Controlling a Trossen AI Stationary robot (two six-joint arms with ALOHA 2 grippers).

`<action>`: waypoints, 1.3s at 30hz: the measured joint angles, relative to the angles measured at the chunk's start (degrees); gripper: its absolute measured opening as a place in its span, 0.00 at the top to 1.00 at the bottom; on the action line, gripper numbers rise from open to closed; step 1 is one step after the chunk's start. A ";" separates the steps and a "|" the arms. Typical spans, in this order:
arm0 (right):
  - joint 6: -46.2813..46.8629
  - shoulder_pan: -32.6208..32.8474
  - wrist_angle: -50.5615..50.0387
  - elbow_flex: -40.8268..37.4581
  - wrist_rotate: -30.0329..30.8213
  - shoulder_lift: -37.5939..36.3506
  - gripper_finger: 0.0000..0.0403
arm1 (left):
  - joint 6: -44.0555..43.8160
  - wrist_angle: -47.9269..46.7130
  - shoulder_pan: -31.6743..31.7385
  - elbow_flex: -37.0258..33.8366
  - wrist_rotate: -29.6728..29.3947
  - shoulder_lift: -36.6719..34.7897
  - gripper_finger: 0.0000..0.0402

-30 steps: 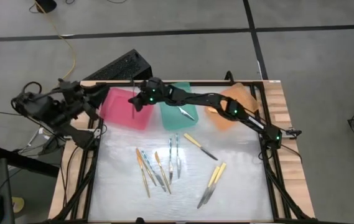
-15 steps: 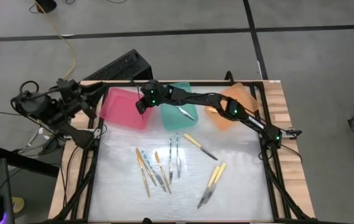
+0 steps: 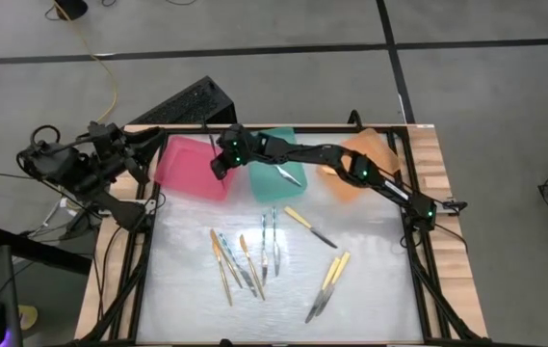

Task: Sort silverware by color (type)
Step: Put the gold knife into the red bin

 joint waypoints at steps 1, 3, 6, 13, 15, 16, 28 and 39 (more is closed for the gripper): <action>-0.03 0.01 0.01 0.00 -0.02 -0.01 0.89 | 0.00 0.00 0.00 0.00 0.00 0.00 0.69; -0.16 0.05 0.12 0.00 -0.38 -0.02 0.85 | 0.00 0.00 0.02 0.00 0.00 0.00 0.69; -0.16 0.01 0.14 0.00 -0.94 -0.04 0.78 | 0.00 -0.04 0.00 0.00 0.00 0.00 0.69; -0.09 -0.01 0.11 0.00 -1.05 -0.11 0.60 | 0.61 -0.04 0.02 0.00 -0.02 0.00 0.69; 0.01 -0.01 0.09 0.00 -1.07 -0.11 0.57 | 0.63 -0.13 0.02 0.00 0.00 0.00 0.69; 0.05 -0.05 0.10 0.00 -1.08 -0.11 0.56 | 0.64 -0.29 0.00 0.00 -0.01 0.00 0.69; -0.78 -3.01 -4.49 2.60 -9.09 -7.77 0.58 | 0.68 -1.71 0.00 0.00 1.39 0.00 0.69; -12.55 -7.73 -26.09 2.51 -8.95 -26.79 0.60 | 0.58 -5.29 0.00 -0.02 4.63 0.02 0.69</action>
